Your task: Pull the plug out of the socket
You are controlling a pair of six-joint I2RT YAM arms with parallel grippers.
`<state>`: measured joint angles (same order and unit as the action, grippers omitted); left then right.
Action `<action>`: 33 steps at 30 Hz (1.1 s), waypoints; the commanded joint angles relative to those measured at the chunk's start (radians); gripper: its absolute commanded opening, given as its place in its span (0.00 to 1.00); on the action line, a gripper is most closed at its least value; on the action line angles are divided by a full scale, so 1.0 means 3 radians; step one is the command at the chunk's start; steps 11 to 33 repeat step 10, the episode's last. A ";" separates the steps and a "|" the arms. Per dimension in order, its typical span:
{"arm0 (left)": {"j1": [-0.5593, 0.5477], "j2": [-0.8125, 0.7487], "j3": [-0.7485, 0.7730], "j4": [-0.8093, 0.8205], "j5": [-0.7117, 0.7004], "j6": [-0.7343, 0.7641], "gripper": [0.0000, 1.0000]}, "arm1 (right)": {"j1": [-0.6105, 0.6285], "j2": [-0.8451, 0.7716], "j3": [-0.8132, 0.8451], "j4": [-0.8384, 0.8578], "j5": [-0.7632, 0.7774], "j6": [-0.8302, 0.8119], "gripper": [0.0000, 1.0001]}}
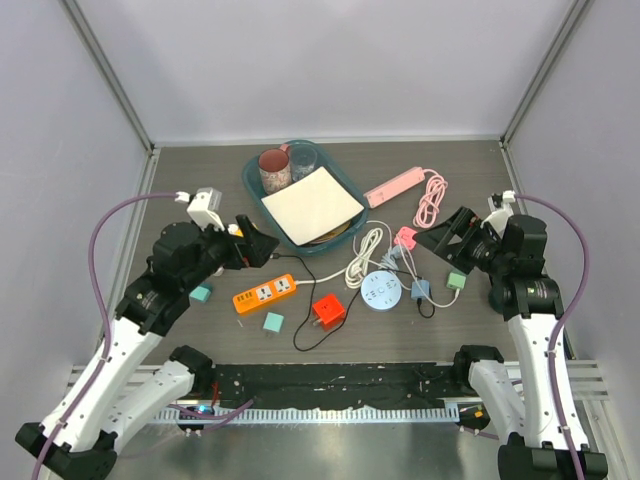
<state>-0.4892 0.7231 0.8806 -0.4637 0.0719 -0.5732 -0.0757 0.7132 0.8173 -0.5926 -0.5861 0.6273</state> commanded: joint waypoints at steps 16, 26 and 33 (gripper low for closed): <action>0.0010 -0.0074 0.0020 0.0001 -0.0061 0.0070 1.00 | 0.0012 0.0057 0.0149 0.0175 0.0077 -0.0036 0.90; 0.0010 -0.0074 0.0020 0.0001 -0.0061 0.0070 1.00 | 0.0012 0.0057 0.0149 0.0175 0.0077 -0.0036 0.90; 0.0010 -0.0074 0.0020 0.0001 -0.0061 0.0070 1.00 | 0.0012 0.0057 0.0149 0.0175 0.0077 -0.0036 0.90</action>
